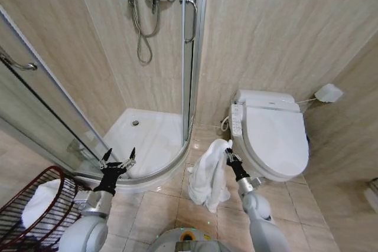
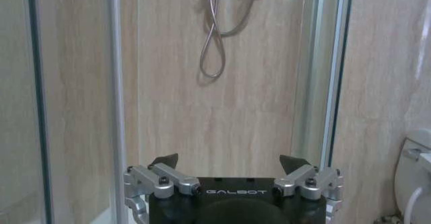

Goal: Discard the used towel into the hamper.

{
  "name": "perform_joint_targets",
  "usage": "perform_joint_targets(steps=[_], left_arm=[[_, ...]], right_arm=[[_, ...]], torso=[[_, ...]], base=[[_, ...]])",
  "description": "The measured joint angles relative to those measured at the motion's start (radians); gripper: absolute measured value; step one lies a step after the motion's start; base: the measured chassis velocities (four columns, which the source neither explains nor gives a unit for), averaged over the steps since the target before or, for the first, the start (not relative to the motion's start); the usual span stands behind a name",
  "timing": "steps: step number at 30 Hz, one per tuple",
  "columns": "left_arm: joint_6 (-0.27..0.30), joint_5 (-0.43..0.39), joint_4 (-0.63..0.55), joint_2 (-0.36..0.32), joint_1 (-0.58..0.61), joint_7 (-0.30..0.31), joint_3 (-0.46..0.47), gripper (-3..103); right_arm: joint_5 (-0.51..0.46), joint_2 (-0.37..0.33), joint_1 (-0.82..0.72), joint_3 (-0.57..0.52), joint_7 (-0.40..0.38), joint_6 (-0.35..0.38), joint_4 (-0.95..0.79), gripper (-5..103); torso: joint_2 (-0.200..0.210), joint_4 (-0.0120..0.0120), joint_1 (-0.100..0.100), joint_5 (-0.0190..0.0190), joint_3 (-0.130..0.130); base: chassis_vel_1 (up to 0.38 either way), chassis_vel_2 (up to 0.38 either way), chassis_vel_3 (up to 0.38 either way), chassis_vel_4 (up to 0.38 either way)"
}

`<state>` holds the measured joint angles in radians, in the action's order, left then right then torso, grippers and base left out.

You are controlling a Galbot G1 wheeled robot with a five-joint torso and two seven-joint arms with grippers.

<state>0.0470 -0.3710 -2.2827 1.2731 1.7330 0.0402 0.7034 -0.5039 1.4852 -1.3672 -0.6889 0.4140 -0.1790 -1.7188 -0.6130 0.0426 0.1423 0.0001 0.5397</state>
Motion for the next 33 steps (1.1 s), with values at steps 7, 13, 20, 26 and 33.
perform_joint_targets(steps=[7,13,20,26,33], left_arm=[[0.0,0.0,0.0,0.0,0.0,0.0,0.0,98],[0.0,0.0,0.0,0.0,0.0,0.0,0.0,98],[0.0,0.0,0.0,0.0,0.0,0.0,0.0,98],[0.0,0.0,0.0,0.0,0.0,0.0,0.0,98],[0.0,0.0,0.0,0.0,0.0,0.0,0.0,98]], right_arm=[[-0.004,-0.004,-0.013,-0.015,-0.04,0.03,-0.067,3],[-0.005,-0.007,-0.015,-0.014,-0.043,0.032,-0.076,3],[-0.006,-0.007,-0.023,-0.004,-0.049,0.037,-0.09,3],[-0.008,-0.005,-0.027,0.005,-0.048,0.037,-0.097,3],[-0.015,-0.007,-0.025,0.01,-0.047,0.042,-0.097,3]], torso=[[0.0,-0.0001,0.0,-0.0001,0.0],[0.0,-0.0001,0.0,0.0,0.0],[0.0,-0.0001,0.0,-0.0001,0.0],[0.0,0.0,0.0,-0.0001,0.0],[0.0,0.0,0.0,0.0,0.0]], base=[[0.0,0.0,0.0,0.0],[0.022,0.018,0.025,0.024],[0.06,0.064,0.073,0.056],[0.089,0.099,0.094,0.093],[0.114,0.118,0.105,0.113]])
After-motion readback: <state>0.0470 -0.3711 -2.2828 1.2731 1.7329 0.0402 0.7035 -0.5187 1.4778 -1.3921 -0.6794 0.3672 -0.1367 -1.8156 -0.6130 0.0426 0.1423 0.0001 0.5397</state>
